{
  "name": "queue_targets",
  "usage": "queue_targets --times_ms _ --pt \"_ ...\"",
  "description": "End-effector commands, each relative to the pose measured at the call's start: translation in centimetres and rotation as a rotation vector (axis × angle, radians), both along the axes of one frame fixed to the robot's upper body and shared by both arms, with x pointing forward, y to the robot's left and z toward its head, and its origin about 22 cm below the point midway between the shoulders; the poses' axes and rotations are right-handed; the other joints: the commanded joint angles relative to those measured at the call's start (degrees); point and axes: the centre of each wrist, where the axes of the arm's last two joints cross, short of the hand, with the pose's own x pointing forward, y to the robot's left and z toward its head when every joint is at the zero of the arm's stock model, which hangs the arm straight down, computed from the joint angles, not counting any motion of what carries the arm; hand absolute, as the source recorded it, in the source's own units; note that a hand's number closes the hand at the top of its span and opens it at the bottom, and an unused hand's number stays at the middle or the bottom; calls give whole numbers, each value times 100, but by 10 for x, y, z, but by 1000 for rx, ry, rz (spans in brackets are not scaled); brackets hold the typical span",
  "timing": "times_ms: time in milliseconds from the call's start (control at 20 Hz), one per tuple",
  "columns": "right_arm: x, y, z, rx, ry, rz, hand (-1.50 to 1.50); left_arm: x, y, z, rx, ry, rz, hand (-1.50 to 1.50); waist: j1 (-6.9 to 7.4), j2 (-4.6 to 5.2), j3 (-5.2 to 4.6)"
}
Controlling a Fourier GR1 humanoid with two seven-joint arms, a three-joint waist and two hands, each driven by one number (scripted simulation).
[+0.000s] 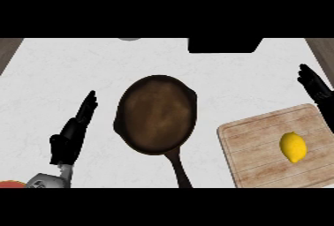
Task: Pick the lemon from the cutting board and place it in the pan
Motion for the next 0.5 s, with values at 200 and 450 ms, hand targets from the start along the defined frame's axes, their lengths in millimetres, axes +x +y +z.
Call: queue_targets --times_ms 200,450 --pt "11 -26 55 324 -213 145 150 28 21 54 -134 -51 129 0 25 -177 -2" --pt "-60 -92 33 -79 -262 -86 150 24 31 45 -206 25 173 0 -273 -188 -5"
